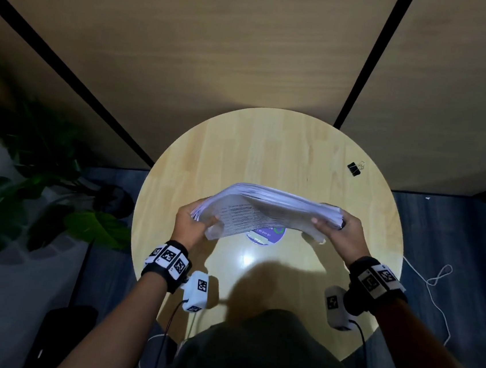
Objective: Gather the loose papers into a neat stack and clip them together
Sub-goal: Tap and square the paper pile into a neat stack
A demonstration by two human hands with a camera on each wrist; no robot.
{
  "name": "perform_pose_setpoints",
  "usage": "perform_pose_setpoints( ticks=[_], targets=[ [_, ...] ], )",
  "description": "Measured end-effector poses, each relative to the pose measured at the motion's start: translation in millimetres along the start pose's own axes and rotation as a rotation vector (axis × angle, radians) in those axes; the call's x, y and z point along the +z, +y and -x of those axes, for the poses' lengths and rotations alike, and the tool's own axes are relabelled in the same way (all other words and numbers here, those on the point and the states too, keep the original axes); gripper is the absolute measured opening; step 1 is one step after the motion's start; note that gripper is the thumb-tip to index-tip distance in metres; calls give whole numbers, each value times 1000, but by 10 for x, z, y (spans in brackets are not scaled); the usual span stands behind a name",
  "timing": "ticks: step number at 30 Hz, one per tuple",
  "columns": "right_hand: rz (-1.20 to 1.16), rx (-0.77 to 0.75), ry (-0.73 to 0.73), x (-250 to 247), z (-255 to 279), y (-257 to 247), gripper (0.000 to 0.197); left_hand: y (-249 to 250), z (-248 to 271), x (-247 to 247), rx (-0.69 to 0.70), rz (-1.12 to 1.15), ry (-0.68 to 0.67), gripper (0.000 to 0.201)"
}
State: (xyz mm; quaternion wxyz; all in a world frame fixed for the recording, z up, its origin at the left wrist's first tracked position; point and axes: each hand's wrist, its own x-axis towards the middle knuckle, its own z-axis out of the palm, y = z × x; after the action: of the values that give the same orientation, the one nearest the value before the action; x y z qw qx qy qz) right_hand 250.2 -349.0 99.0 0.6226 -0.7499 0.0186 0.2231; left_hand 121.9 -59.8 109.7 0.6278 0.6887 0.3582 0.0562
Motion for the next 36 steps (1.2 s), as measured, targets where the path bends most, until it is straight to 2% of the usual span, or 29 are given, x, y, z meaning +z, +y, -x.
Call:
perform_pose_setpoints(
  ticks=[2,4,8,13,17,21,24,27,30,32,34,36],
  targets=[
    [15,-17,-14,25,17,-42,40,-19,4,17,-29,29,-11,29],
    [-7,-49,-9,40,27,-96,41,-35,-8,13,-19,79,-4,33],
    [-60,-56,54,147,76,-183,21,-65,-1,35,-31,109,37,33],
    [-28,-90,98,187,88,-176,13,-98,12,70,-30,120,71,14],
    [100,-161,115,134,69,-166,15,-104,-24,75,-40,124,78,12],
    [237,-239,90,51,42,-186,16,-118,-85,48,-68,103,89,23],
    [498,-424,85,19,7,-243,14,-136,-109,31,-92,95,104,34],
    [770,-648,57,199,64,-453,24,-103,-80,48,-60,77,92,23],
    [1020,-809,-35,542,195,-627,62,-85,-69,71,-52,83,91,15],
    [1236,-815,-191,743,225,-507,82,-84,-71,66,-63,90,100,16],
    [1376,-780,-302,838,198,-274,84,-63,-68,57,-64,81,93,19],
    [1415,-767,-315,827,141,-165,81,-44,-69,61,-56,85,79,20]
  ],
)
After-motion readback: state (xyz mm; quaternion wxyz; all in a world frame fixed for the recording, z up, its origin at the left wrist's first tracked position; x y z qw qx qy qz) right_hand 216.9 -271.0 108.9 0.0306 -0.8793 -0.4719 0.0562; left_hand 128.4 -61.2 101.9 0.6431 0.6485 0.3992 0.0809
